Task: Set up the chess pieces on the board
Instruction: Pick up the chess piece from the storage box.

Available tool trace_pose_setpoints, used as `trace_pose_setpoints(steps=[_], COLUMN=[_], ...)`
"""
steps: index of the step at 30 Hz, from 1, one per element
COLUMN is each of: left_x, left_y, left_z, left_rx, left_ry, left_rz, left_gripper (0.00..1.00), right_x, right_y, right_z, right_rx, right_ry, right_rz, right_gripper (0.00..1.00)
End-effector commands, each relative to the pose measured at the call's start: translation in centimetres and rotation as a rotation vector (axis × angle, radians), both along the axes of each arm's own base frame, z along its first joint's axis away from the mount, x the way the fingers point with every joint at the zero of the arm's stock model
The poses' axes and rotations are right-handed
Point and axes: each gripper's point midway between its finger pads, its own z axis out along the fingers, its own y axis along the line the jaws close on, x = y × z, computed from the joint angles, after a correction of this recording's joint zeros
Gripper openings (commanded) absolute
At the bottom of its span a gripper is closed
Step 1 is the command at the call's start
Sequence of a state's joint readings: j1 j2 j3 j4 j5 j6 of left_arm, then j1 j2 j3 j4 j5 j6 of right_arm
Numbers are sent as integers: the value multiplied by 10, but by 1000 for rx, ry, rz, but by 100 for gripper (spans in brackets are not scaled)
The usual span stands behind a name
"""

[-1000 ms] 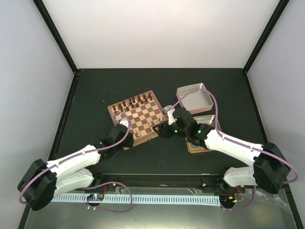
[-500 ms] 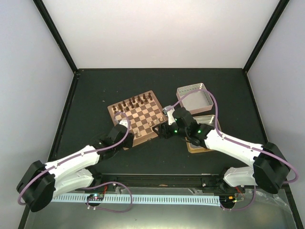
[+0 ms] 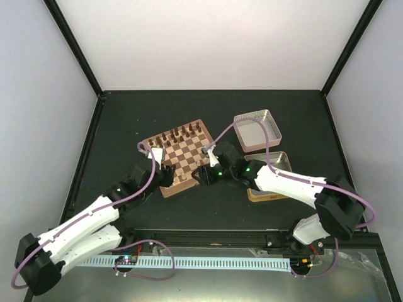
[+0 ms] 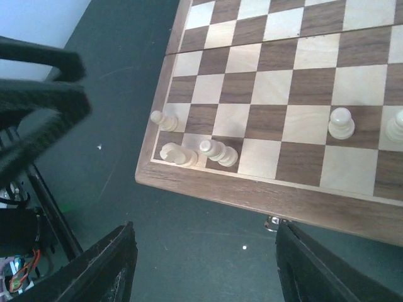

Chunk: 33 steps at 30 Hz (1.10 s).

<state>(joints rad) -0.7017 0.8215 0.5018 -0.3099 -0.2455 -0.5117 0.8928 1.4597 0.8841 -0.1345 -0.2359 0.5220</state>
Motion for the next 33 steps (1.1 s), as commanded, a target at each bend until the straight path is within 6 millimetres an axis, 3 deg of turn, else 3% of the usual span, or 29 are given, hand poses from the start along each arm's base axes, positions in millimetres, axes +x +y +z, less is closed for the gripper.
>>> trace_pose_setpoints(steps=[1,4,8,11,15,23,33], left_x=[4,2,-2,-4,-5,-4,-6], left_y=[8,10,8,5,-2,-13,-15], left_z=[44,61,79,87,92,91,89], left_rx=[-33,-49,-68,-87,-117,-139,-153], left_ry=[-86,-117,-144,-154,-158,-144,-130], left_rz=[41,35,3,-21,-53,-92,-100], left_gripper=[52,58,62,64,65,65,65], right_x=[15,36,52,52,41,25,42], right_y=[-11,-50,-123,-178,-224,-229,-231], right_z=[8,9,0,-12,-30,-64,-87], right_rx=[-43,-157,-279,-356,-460,-680,-817], right_ry=[-17,-68,-32,17,65,126,121], right_rz=[-125,-314,-555,-709,-774,-557,-519], right_gripper=[62,62,58,57,56,59,47])
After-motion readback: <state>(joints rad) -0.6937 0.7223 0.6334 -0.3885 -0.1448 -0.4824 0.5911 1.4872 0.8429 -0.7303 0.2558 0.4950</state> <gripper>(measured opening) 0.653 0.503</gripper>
